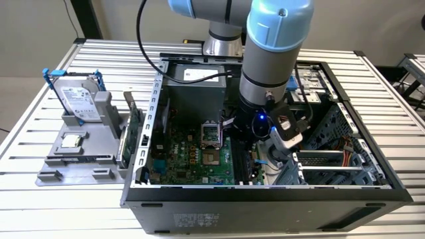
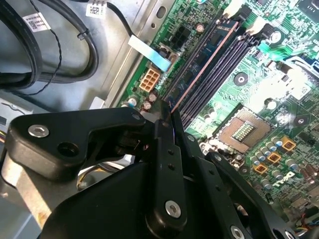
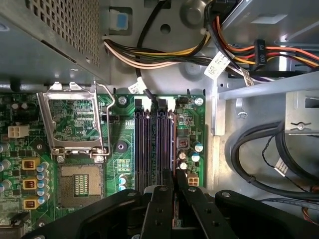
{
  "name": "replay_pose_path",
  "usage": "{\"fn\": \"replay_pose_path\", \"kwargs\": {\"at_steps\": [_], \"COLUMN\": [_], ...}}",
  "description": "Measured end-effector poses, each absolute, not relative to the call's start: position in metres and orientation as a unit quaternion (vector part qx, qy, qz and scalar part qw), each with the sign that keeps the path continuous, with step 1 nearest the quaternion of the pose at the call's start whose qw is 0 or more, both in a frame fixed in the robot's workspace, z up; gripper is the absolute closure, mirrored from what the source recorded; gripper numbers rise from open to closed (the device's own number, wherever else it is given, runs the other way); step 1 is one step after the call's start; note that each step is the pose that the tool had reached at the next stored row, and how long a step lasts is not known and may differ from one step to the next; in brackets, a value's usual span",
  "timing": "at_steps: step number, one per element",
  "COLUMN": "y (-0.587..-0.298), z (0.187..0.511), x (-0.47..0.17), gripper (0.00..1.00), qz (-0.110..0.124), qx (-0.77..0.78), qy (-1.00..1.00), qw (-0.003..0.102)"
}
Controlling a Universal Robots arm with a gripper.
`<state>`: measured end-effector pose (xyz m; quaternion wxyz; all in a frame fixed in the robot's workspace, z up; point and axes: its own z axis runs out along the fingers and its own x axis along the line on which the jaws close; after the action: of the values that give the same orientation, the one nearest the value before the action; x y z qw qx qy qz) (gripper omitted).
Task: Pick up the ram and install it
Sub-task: 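Insert the ram into the slot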
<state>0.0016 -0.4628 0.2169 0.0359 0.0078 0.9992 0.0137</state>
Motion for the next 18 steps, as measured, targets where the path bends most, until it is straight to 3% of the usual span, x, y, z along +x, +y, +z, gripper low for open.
{"fn": "replay_pose_path", "kwargs": {"at_steps": [18], "y": [-0.4628], "z": [0.2168], "x": [0.0017], "gripper": [1.00], "qz": [0.012], "qx": [-0.005], "qy": [0.999], "qw": [0.036]}}
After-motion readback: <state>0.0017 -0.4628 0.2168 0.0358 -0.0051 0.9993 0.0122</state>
